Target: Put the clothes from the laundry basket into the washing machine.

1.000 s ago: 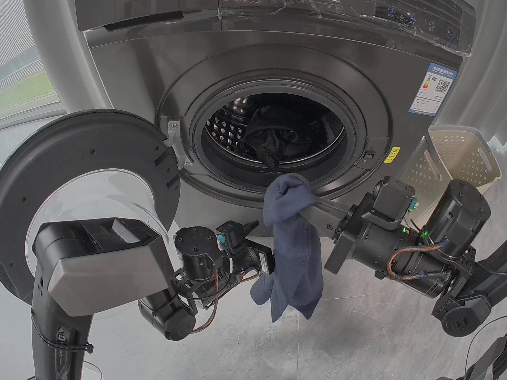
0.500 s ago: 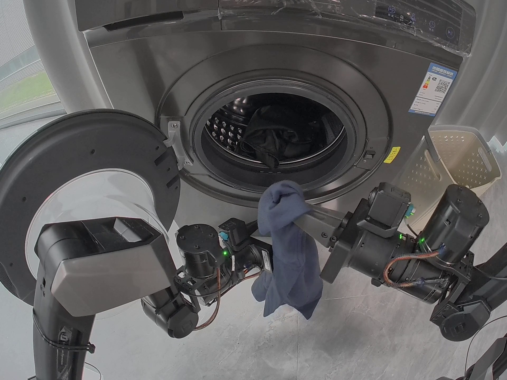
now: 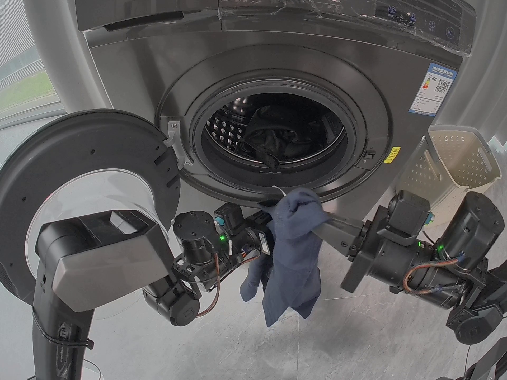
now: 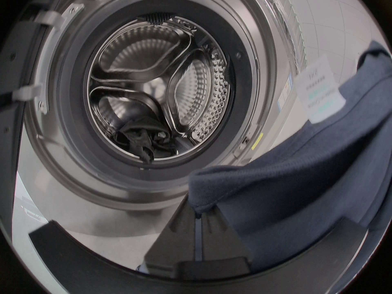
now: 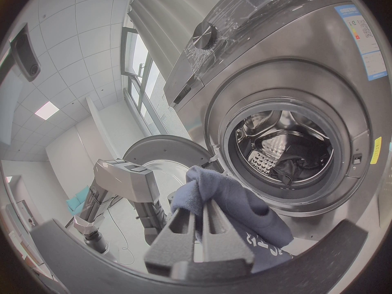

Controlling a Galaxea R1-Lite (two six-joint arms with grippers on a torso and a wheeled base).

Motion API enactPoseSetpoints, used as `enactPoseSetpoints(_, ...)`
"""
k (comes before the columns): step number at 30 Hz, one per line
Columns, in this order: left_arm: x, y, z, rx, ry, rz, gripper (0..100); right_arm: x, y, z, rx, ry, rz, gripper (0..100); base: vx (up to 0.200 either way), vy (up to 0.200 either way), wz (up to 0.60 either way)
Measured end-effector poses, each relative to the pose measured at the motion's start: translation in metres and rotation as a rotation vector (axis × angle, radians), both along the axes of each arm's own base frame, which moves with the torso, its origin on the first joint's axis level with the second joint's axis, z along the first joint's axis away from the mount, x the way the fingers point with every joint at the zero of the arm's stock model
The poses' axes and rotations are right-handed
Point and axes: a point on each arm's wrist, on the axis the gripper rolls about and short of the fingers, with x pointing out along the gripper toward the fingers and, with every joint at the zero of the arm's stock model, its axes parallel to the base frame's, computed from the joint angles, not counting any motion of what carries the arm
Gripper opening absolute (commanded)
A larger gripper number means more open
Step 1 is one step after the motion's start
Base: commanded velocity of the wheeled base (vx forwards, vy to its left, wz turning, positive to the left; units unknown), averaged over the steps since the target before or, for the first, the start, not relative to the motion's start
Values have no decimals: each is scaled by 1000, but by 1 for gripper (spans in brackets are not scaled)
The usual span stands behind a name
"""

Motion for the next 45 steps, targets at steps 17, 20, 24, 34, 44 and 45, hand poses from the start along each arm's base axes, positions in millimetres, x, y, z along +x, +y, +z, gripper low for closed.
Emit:
enactPoseSetpoints(17, -40, 32, 56, -24, -40, 9, 0, 7, -37, 5, 28, -3, -123, 0, 0, 0, 0)
enactPoseSetpoints(20, -50, 40, 67, -31, -48, 5, 0, 5, -38, 3, 30, 0, -127, 0, 0, 0, 0)
enactPoseSetpoints(24, -67, 51, 76, -27, -48, -28, 0, 3, -41, 5, 51, -23, -130, 0, 0, 0, 0)
enactPoseSetpoints(34, -112, 61, 60, 59, 45, -134, 0, 0, -40, 12, 112, -69, -125, 0, 0, 0, 0)
enactPoseSetpoints(44, -135, 49, 47, 109, 81, -226, 0, -2, -31, 24, 163, -102, -99, 0, 0, 0, 0)
enactPoseSetpoints(45, -134, 47, 47, 108, 80, -229, 0, -3, -30, 24, 164, -102, -95, 0, 0, 0, 0)
